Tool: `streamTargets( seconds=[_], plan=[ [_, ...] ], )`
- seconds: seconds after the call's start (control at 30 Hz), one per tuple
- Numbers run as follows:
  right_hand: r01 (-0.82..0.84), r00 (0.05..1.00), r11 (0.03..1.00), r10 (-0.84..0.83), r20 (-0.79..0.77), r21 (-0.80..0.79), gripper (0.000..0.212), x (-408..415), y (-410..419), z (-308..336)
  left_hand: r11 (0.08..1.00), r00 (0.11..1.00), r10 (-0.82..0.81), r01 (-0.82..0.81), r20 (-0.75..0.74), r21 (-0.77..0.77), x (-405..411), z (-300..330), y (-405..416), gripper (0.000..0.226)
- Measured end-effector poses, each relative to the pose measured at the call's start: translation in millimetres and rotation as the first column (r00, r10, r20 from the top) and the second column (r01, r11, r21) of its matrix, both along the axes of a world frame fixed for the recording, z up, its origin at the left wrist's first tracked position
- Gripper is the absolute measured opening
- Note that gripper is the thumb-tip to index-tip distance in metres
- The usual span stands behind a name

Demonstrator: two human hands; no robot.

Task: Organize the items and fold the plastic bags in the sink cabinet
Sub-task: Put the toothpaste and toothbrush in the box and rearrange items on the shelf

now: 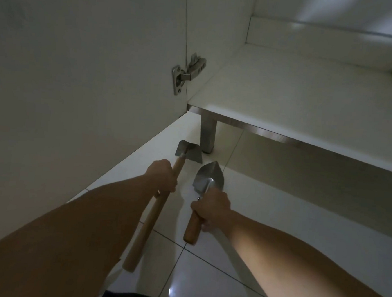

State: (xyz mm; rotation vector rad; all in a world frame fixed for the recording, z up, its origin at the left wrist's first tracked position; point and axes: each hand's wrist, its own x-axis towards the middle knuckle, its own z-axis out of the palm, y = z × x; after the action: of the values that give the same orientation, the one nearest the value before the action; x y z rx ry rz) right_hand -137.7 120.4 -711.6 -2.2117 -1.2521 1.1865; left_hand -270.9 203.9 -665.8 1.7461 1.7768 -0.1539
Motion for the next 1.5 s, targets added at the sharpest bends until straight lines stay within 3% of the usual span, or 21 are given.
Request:
streamTargets(
  seconds=[0.17, 0.27, 0.47, 0.63, 0.83, 0.97, 1.1, 1.33, 1.5],
  plan=[
    [-0.117, 0.992, 0.993, 0.117, 0.053, 0.007, 0.021, 11.6, -2.1, 23.7, 0.977, 0.995, 0.045, -0.026, 0.087, -0.214, 4.6, 19.6, -6.8, 0.032],
    [-0.103, 0.993, 0.995, 0.103, -0.057, 0.002, 0.022, 20.3, -9.4, 47.3, 0.952, 0.993, 0.056, -0.022, 0.105, -0.306, 10.6, 40.9, -10.9, 0.037],
    [-0.141, 0.990, 0.990, 0.141, -0.021, -0.009, 0.020, 42.9, -37.3, 98.8, 0.875, 0.995, -0.068, 0.091, 0.066, -0.476, 22.1, 87.7, -22.9, 0.036],
    [-0.185, 0.982, 0.982, 0.186, -0.018, 0.042, 0.019, 60.8, -63.2, 131.3, 0.840, 0.988, -0.107, 0.150, 0.111, -0.522, 19.8, 133.7, -28.3, 0.011],
    [-0.266, 0.964, 0.960, 0.266, 0.010, 0.089, 0.014, 81.0, -79.9, 164.2, 0.772, 0.960, -0.215, 0.278, 0.177, -0.572, 16.6, 177.9, -37.3, 0.009],
    [-0.274, 0.960, 0.952, 0.279, -0.019, 0.140, 0.018, 94.0, -88.4, 194.9, 0.784, 0.945, -0.260, 0.326, 0.196, -0.528, 18.6, 202.4, -43.0, 0.012],
    [-0.144, 0.989, 0.952, 0.143, 0.022, 0.271, 0.020, 118.0, -88.3, 221.6, 0.840, 0.937, -0.261, 0.340, 0.233, -0.423, 34.6, 227.8, -42.8, 0.014],
    [0.042, 0.998, 0.937, -0.053, 0.023, 0.346, 0.028, 184.6, -73.7, 246.4, 0.951, 0.925, -0.220, 0.275, 0.309, -0.144, 116.7, 232.2, -39.8, 0.014],
    [0.138, 0.985, 0.919, -0.166, 0.047, 0.369, 0.030, 239.8, -62.6, 249.0, 0.977, 0.889, -0.211, 0.202, 0.407, 0.066, 191.6, 228.1, -35.3, 0.017]
  ],
)
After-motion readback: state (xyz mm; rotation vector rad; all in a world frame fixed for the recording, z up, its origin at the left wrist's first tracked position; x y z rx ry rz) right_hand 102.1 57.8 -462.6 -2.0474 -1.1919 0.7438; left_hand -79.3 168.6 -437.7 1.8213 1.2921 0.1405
